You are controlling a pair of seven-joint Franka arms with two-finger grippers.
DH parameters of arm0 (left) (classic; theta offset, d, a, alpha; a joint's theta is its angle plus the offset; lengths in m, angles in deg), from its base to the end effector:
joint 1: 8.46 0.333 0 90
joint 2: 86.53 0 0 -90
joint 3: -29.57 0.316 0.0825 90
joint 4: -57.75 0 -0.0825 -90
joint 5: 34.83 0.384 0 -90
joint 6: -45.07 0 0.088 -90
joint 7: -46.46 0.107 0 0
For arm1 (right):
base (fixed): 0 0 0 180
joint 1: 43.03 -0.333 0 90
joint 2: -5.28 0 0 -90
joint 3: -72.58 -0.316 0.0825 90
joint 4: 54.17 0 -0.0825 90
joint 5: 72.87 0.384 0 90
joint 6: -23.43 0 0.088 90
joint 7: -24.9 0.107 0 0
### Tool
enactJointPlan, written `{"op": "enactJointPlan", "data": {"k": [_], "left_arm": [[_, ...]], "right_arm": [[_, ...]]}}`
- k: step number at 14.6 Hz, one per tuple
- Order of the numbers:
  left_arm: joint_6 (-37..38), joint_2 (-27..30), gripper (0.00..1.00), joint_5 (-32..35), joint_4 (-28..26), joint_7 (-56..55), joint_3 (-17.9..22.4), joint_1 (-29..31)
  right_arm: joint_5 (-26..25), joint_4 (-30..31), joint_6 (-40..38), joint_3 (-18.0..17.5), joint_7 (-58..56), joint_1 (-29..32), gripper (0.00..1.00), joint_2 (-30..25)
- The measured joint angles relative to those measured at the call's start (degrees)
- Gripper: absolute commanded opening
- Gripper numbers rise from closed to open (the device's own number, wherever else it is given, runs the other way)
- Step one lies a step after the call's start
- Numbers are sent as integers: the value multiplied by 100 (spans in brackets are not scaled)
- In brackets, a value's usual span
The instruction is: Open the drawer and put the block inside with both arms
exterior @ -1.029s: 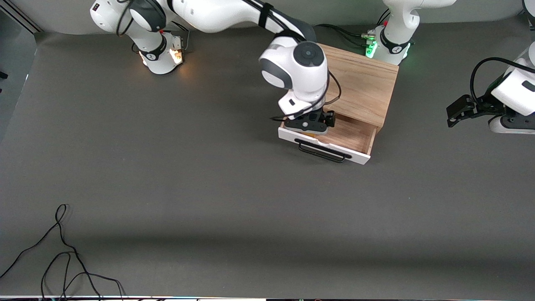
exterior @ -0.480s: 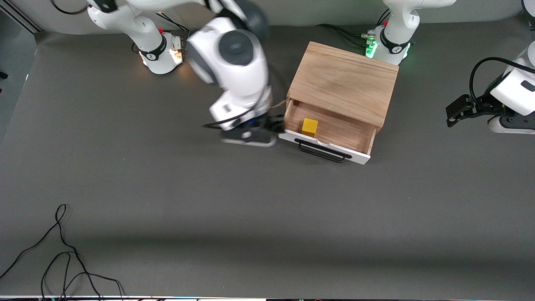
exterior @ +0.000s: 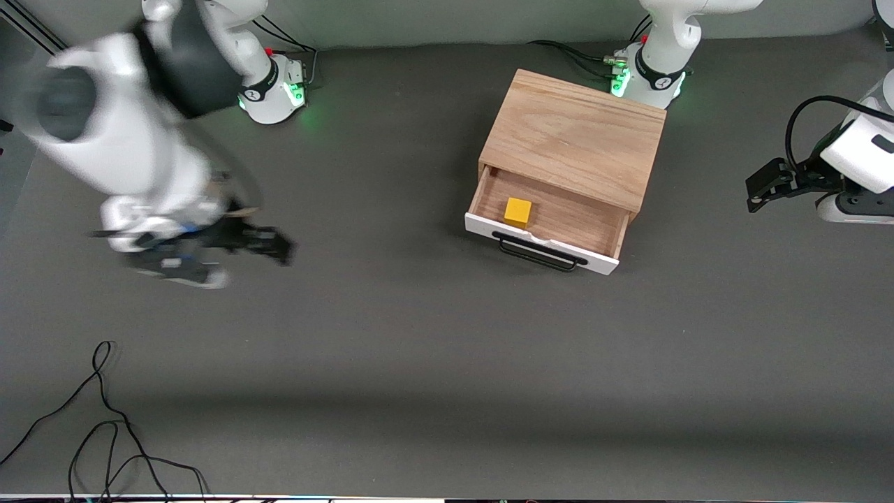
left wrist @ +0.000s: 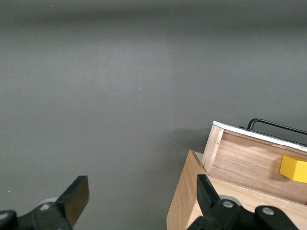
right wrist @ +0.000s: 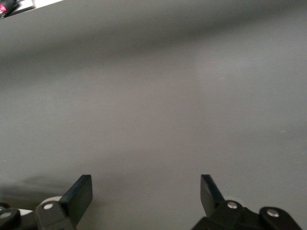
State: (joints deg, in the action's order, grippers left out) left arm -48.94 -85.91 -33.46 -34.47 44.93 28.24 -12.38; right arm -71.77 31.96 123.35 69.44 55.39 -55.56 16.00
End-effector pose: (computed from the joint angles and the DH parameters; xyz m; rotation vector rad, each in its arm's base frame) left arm 0.5555 -0.0487 0.6184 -3.1175 0.1031 -0.0677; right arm 0.6016 0.1675 0.5623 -3.0665 0.4051 -0.0590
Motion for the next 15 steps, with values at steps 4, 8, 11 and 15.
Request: {"op": "enactJointPlan", "data": {"k": [4, 8, 11, 15], "left_arm": [[2, 0, 100, 0, 0, 0, 2, 0], [3, 0, 100, 0, 0, 0, 3, 0], [5, -1, 100, 1, 0, 0, 3, 0], [9, -2, 100, 1, 0, 0, 3, 0]], "right_arm": [[85, 707, -34, 32, -1230, 1036, 100, -648], [87, 818, -110, 37, -2282, 1385, 100, -909], [86, 830, -114, 33, -2651, 1435, 100, -955], [84, 839, -115, 26, -2814, 1435, 100, -943]]}}
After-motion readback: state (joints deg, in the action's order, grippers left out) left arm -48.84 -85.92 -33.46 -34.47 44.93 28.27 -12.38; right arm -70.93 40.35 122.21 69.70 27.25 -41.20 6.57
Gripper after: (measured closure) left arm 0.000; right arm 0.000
